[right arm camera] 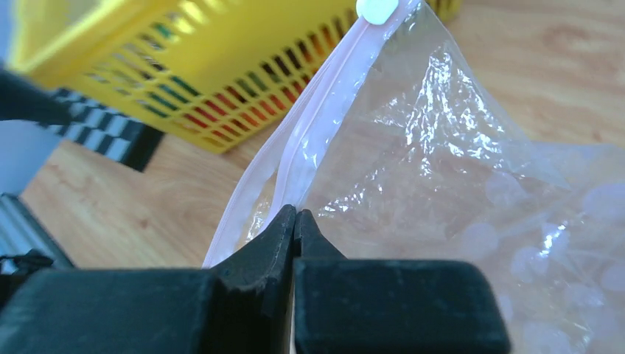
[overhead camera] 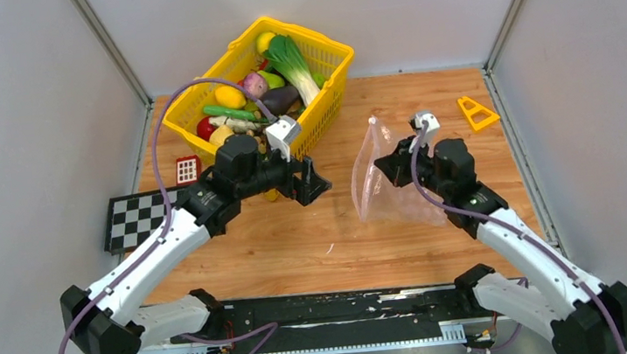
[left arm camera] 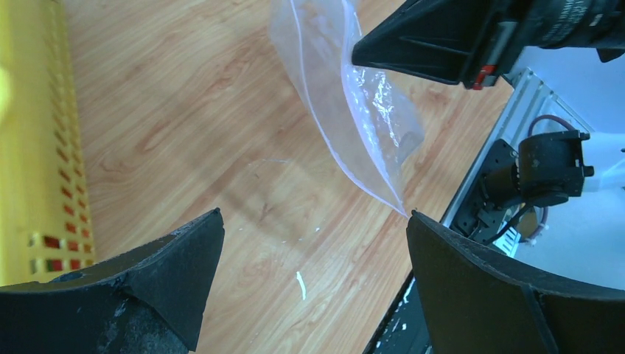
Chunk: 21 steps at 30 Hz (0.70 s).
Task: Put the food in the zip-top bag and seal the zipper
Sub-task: Pick up the zipper food storage bag at the center of the board.
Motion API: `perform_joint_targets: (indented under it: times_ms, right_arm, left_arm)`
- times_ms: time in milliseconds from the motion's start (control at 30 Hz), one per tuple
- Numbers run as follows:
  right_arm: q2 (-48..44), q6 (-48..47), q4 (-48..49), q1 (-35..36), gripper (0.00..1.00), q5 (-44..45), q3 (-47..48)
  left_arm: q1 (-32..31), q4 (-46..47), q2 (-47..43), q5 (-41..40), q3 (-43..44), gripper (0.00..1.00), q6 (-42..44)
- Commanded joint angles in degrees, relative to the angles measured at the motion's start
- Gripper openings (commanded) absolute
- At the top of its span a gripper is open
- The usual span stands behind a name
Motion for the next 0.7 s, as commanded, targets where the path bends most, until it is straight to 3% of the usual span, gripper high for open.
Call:
perform_joint_targets:
  times_ms: [0, 200, 433, 567, 667]
  right_arm:
    - [-6.6, -3.1, 8.0, 0.2, 0.00, -11.4, -2.9]
    - [-12.6, -2.7, 6.8, 0.2, 0.00, -13.4, -5.5]
    - [-13.8, 0.0, 6.3, 0.2, 0.00, -16.0, -5.3]
    - [-14.2, 2.1, 7.2, 0.2, 0.00, -15.4, -5.7]
    - [-13.2, 3.5, 7.5, 0.2, 0.00, -16.7, -5.1]
  left_arm:
    - [-3.7, 5.8, 2.4, -1.6, 2.2, 1.00, -2.8]
    - [-6.4, 10.2, 5.0, -3.7, 0.8, 0.89, -6.5]
    - [-10.1, 11.7, 10.2, -4.0, 1.5, 0.64, -7.7]
    - [-10.6, 12.0, 11.5, -5.9, 1.0, 0.61, -8.0]
    - [-10.6, 13.6, 11.8, -5.1, 0.5, 0.47, -8.7]
